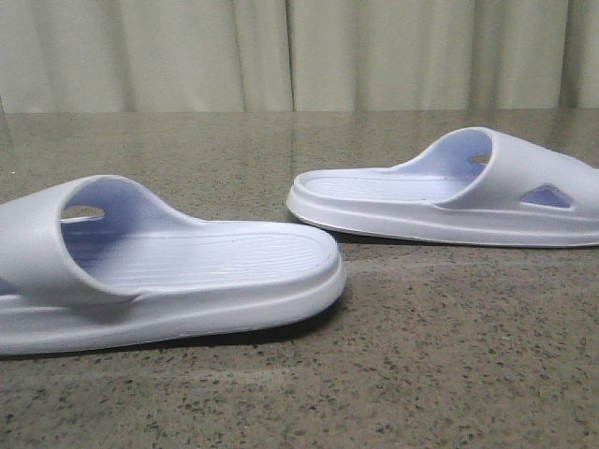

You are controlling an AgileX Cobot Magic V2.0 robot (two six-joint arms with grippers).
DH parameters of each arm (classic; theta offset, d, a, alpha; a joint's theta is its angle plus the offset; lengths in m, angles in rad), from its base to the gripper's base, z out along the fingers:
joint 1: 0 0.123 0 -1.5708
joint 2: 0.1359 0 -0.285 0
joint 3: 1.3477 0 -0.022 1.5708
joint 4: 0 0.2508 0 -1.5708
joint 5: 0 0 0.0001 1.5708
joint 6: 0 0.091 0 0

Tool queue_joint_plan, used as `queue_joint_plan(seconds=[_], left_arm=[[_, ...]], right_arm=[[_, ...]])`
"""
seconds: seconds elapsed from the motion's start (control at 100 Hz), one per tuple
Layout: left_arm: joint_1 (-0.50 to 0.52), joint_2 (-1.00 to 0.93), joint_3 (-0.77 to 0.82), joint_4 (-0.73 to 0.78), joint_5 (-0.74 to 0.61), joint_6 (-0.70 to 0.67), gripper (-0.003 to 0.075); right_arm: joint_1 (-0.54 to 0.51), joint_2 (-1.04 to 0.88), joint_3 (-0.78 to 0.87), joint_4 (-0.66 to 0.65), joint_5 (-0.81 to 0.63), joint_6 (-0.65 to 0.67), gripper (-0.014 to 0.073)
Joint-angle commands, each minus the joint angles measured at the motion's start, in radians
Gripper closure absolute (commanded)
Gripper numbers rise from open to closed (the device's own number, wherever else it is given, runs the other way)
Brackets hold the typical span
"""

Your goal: Insert blue slippers together front up

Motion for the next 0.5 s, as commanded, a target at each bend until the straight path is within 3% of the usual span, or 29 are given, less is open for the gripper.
queue_joint_plan(seconds=[0.0, 0.39, 0.49], left_arm=[[-0.01, 0.017, -0.011, 0.017, -0.006, -0.002, 0.0253], [-0.01, 0.017, -0.011, 0.031, -0.014, -0.001, 0.0692], [-0.01, 0.017, -0.011, 0.031, -0.021, -0.001, 0.0703]], right_arm=[[-0.006, 0.025, -0.027, 0.0, -0.087, -0.003, 0.0231], [-0.006, 0.025, -0.023, 0.0, -0.11, -0.003, 0.0231], [-0.006, 0.025, -0.023, 0.0, -0.112, -0.003, 0.0231]])
